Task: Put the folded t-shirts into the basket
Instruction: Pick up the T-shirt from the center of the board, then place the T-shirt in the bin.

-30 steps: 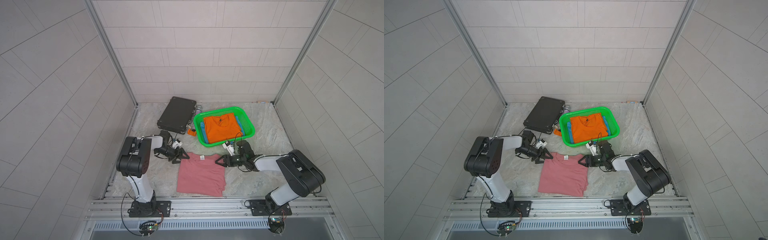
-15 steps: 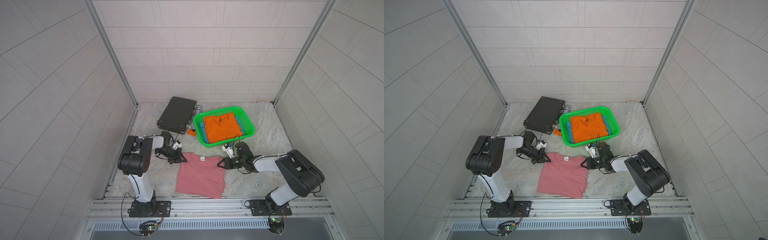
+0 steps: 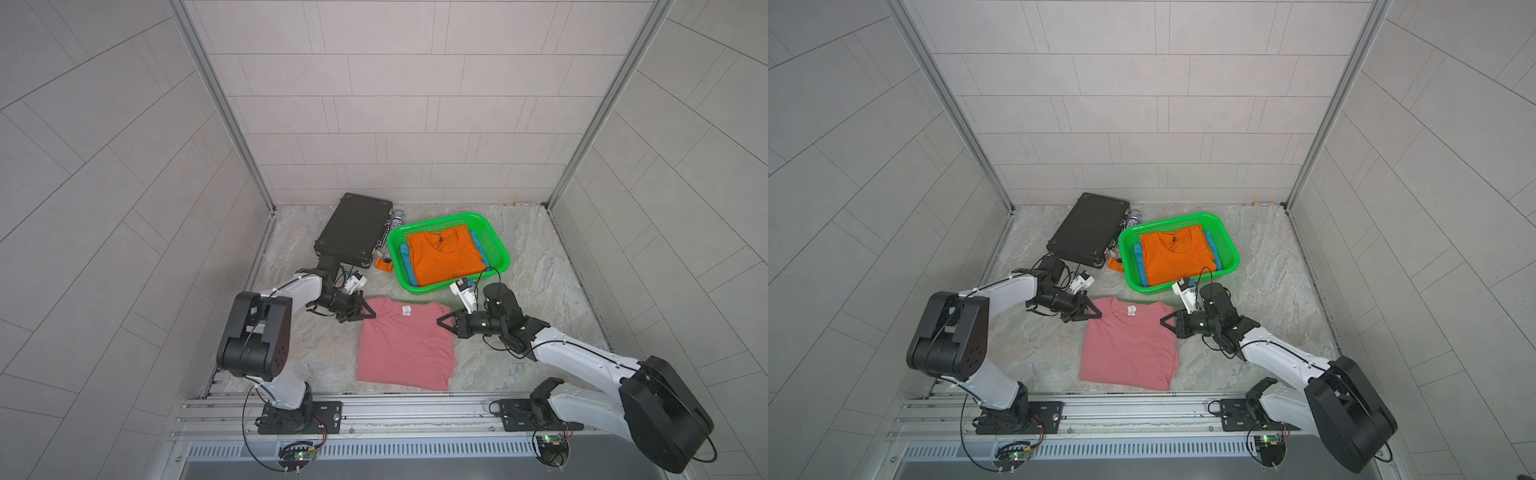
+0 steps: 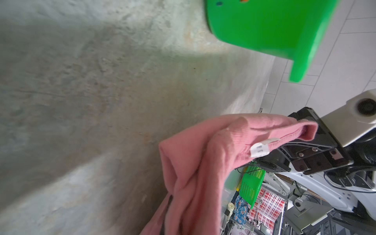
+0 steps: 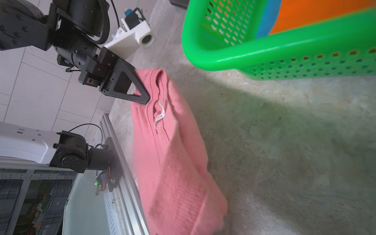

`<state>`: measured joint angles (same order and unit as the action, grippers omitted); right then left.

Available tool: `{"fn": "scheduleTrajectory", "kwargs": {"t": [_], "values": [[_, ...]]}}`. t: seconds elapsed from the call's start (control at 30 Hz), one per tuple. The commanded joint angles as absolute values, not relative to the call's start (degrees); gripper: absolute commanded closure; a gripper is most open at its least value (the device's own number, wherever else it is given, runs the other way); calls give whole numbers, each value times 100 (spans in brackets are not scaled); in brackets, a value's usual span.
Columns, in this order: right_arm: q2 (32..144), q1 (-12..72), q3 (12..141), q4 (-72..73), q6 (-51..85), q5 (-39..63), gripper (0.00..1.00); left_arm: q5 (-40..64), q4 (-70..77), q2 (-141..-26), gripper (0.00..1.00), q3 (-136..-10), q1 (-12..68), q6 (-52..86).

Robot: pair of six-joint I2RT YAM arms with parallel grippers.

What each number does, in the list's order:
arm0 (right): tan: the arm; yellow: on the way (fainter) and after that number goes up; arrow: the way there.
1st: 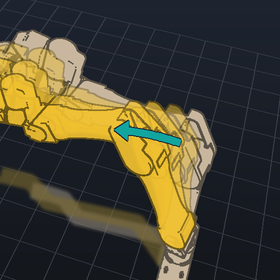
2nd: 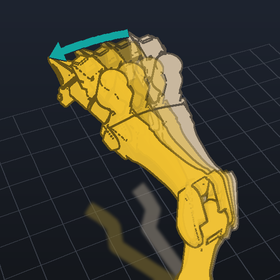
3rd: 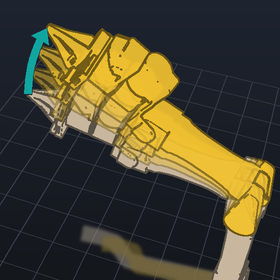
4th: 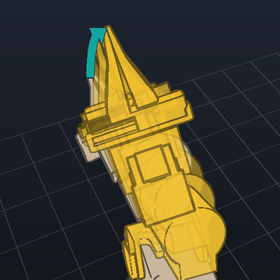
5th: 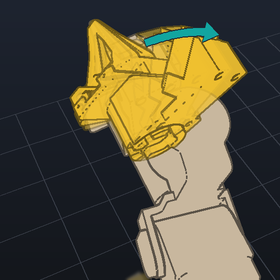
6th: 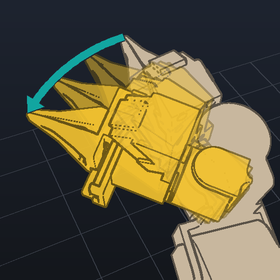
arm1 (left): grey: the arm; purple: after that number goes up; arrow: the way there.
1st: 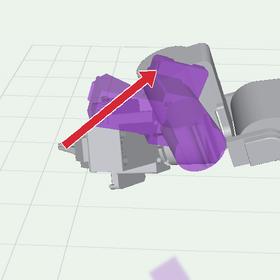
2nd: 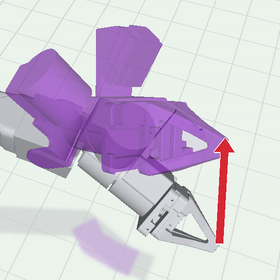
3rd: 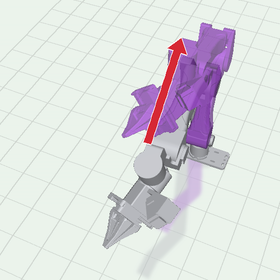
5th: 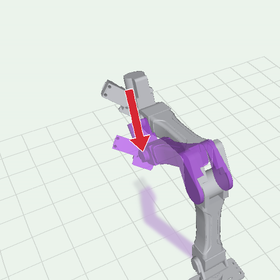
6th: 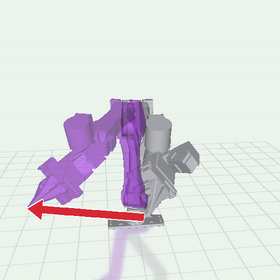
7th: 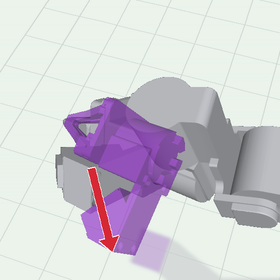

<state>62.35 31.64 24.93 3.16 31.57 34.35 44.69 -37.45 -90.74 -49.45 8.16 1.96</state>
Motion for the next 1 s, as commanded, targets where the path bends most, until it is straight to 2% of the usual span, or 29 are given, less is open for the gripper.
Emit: {"fn": "scheduleTrajectory", "kwargs": {"t": [0.0,0.2,0.3,0.57,0.7,0.97], "values": [[5680,3207,2768,-279,2996,3205,100,4749,-4232,-8443,100,-5136,835,-23],[4743,3178,3160,-1079,2809,2597,100,4961,-4324,-7678,100,-5479,887,378],[4660,2812,3802,-1598,2584,2730,100,4898,-4313,-7625,100,-5808,1078,606],[5541,1679,5463,-2578,1763,3187,100,4309,-3218,-7601,100,-6594,1847,1798],[6055,1081,6053,-2768,1650,3305,100,3714,-2620,-8089,100,-7306,2148,1942],[7195,252,7095,-2727,1650,3517,100,3391,-2394,-9294,100,-8617,2377,1915]]}}
